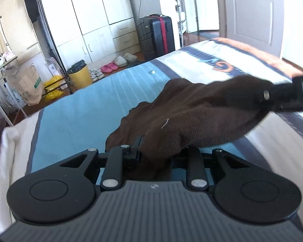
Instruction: Fold clothes
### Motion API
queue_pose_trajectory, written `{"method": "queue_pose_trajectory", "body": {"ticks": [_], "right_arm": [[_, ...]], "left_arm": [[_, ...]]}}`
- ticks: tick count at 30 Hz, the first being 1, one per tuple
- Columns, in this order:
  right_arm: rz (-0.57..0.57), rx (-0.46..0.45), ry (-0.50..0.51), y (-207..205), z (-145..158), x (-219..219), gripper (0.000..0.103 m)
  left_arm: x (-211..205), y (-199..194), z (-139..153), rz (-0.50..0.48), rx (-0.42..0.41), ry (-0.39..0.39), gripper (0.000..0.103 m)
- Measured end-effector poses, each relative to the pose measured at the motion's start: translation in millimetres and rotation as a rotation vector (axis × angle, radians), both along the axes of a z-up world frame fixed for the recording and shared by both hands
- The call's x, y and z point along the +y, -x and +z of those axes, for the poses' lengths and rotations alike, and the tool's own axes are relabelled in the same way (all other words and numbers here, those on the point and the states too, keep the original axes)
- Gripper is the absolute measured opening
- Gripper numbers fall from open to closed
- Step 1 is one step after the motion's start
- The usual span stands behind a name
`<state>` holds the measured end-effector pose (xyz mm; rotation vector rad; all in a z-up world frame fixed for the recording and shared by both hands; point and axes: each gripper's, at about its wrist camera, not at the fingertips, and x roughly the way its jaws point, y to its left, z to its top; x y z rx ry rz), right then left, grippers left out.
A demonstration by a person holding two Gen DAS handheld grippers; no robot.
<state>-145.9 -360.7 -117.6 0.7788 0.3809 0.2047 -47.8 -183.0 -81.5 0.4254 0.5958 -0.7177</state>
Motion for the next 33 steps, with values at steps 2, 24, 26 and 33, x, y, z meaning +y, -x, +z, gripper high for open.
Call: {"method": "queue_pose_trajectory", "body": {"ticks": [2,24,26,33], "right_arm": [[0.016,0.022,-0.015,20,9,6,0.028],[-0.093,0.268,-0.239,-31,2,-67,0.029],[-0.115,0.3,-0.247,-43,-4,-73,0.029],[-0.127,0.271,-0.321,-72,-38,-86,0.04]], "left_arm": [[11,25,5,-0.017,-0.004,-0.004,0.023],[-42,-52,20,-0.084,-0.028,-0.049,0.059],[-52,-70,12,-0.077,-0.004,-0.047,0.062],[-67,-93,-30,-0.006,0.02,-0.07,0.062]]}}
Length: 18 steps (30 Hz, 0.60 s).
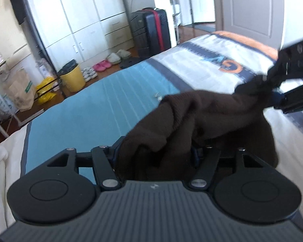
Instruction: Fold clothes
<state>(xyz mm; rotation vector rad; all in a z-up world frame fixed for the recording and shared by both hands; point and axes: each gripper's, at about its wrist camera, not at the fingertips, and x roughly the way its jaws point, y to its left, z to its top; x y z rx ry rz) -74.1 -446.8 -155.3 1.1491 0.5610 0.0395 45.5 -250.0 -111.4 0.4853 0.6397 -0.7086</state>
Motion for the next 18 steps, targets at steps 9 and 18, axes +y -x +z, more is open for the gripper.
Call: {"method": "queue_pose_trajectory", "body": {"ticks": [9,18], "right_arm": [[0.04,-0.053,-0.109,18,-41,-9,0.04],[0.03,-0.041,0.322,15,-2,17,0.049]], "left_arm": [[30,-14,4,-0.06,-0.038,0.122,0.061],[39,-54,-32,0.248,0.067,-0.083,0.064]]}}
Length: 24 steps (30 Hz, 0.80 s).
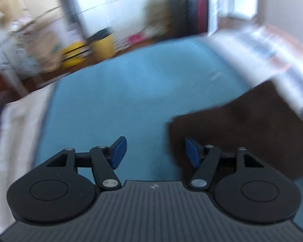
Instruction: Fold clothes
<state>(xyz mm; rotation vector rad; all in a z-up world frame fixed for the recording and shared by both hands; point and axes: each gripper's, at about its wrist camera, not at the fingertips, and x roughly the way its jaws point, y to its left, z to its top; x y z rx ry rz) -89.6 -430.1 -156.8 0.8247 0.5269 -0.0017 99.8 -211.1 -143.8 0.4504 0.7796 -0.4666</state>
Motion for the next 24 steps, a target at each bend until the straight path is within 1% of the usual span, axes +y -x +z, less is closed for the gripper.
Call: {"method": "queue_pose_trajectory", "body": {"ticks": [1,2,3,4,6,7,8,9,10,11,12,13,14,15,17,19,20,22,23,24], "right_arm": [[-0.004,0.005,0.015,-2,-2,0,0.053],[-0.022,0.017,0.013,-4,-7,0,0.06],[-0.043,0.03,0.007,-6,-13,-1,0.062],[-0.071,0.041,0.0,-10,-19,-2,0.062],[-0.102,0.052,-0.023,-19,-30,-4,0.063],[-0.09,0.035,-0.003,-21,-29,-2,0.063],[-0.07,0.011,0.025,-23,-26,2,0.055],[-0.05,-0.013,0.054,-24,-23,6,0.026],[-0.03,-0.037,0.082,-26,-20,10,0.021],[-0.03,-0.058,0.147,-24,-12,16,0.02],[-0.044,-0.076,0.193,-22,-5,22,0.019],[-0.063,-0.086,0.219,-18,1,27,0.018],[-0.081,-0.077,0.239,-15,5,29,0.017],[-0.099,-0.063,0.258,-12,7,31,0.017],[-0.105,0.018,0.312,-19,0,30,0.017],[-0.029,0.101,0.324,-36,-21,24,0.018],[-0.025,0.099,0.324,-38,-28,21,0.022],[-0.031,0.102,0.296,-37,-26,15,0.023],[-0.036,0.109,0.288,-36,-22,14,0.024],[-0.047,0.118,0.285,-34,-17,14,0.031]], "left_arm": [[1,-1,-1,-0.009,0.022,0.027,0.064],[3,-3,1,-0.01,0.05,0.07,0.063],[5,-5,3,-0.009,0.077,0.114,0.063],[6,-6,6,-0.01,0.083,0.147,0.063],[10,-6,12,-0.022,0.068,0.203,0.064],[11,-6,13,-0.031,0.07,0.227,0.064],[11,-5,14,-0.04,0.075,0.251,0.064],[13,-3,13,-0.049,0.083,0.271,0.064],[14,-1,12,-0.06,0.091,0.288,0.063],[15,2,12,-0.074,0.096,0.299,0.063],[14,5,11,-0.089,0.1,0.298,0.062],[11,9,13,-0.103,0.105,0.29,0.062],[9,12,12,-0.109,0.11,0.28,0.064],[7,15,11,-0.11,0.116,0.271,0.063],[2,16,5,-0.112,0.13,0.247,0.063],[-2,14,-1,-0.113,0.134,0.186,0.064],[-4,14,-4,-0.107,0.122,0.152,0.064],[-5,12,-7,-0.087,0.118,0.121,0.064],[-2,8,-8,-0.067,0.133,0.125,0.065],[2,5,-8,-0.045,0.153,0.136,0.065]]}}
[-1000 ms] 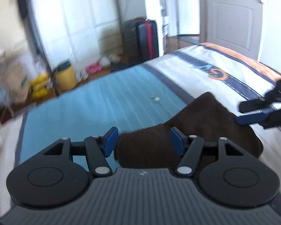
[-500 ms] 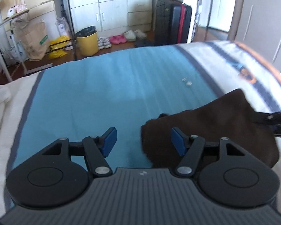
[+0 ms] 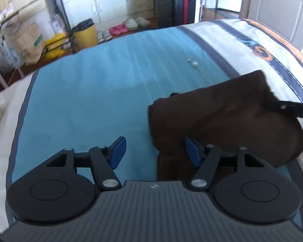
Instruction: Fold clothes
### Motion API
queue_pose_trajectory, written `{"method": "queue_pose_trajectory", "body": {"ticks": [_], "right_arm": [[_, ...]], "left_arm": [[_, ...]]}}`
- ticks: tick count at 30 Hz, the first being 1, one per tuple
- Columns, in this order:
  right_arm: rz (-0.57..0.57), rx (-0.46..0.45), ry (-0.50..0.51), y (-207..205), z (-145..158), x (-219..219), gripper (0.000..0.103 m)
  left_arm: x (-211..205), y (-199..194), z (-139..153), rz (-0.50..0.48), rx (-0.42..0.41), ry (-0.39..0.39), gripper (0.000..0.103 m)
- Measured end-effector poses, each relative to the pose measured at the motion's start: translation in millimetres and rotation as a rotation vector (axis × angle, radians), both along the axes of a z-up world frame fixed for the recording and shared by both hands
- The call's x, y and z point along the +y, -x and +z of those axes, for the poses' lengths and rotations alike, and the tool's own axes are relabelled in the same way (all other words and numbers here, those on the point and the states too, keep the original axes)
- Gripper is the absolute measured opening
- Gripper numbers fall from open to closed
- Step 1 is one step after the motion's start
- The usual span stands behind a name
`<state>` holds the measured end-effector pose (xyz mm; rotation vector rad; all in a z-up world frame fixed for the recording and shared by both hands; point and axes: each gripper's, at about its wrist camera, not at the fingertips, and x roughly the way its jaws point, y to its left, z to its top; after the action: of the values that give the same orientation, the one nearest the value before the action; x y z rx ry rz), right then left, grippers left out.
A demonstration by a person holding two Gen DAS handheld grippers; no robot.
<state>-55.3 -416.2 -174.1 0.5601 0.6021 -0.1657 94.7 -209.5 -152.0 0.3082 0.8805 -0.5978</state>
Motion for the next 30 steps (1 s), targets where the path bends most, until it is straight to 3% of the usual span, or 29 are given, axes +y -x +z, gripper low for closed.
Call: {"method": "queue_pose_trajectory", "body": {"ticks": [3,5,7,9,12,15,18,22,26,30], "right_arm": [[-0.057,0.021,-0.023,14,10,3,0.054],[-0.078,0.01,-0.084,29,18,0,0.059],[-0.095,-0.012,-0.156,46,25,-2,0.061],[-0.119,-0.047,-0.256,63,30,-4,0.071],[-0.113,-0.092,-0.442,80,25,-1,0.071],[-0.123,-0.115,-0.615,90,10,8,0.071],[-0.118,-0.105,-0.671,94,-2,30,0.071],[-0.116,-0.094,-0.735,80,-26,61,0.071],[-0.273,-0.1,-0.716,63,-47,62,0.071],[-0.319,-0.167,-0.772,59,-52,52,0.071]], "left_arm": [[17,-10,0,0.058,0.075,0.066,0.065],[30,-15,3,0.108,0.133,0.116,0.065],[50,-11,7,0.216,0.246,0.185,0.064],[69,-3,9,0.323,0.353,0.27,0.064],[74,9,10,0.31,0.381,0.343,0.065],[69,11,-1,0.286,0.444,0.348,0.065],[69,16,-8,0.3,0.514,0.37,0.065],[55,28,-6,0.254,0.513,0.443,0.071],[46,16,-35,0.352,0.54,0.473,0.075],[53,4,-54,0.41,0.629,0.591,0.076]]}}
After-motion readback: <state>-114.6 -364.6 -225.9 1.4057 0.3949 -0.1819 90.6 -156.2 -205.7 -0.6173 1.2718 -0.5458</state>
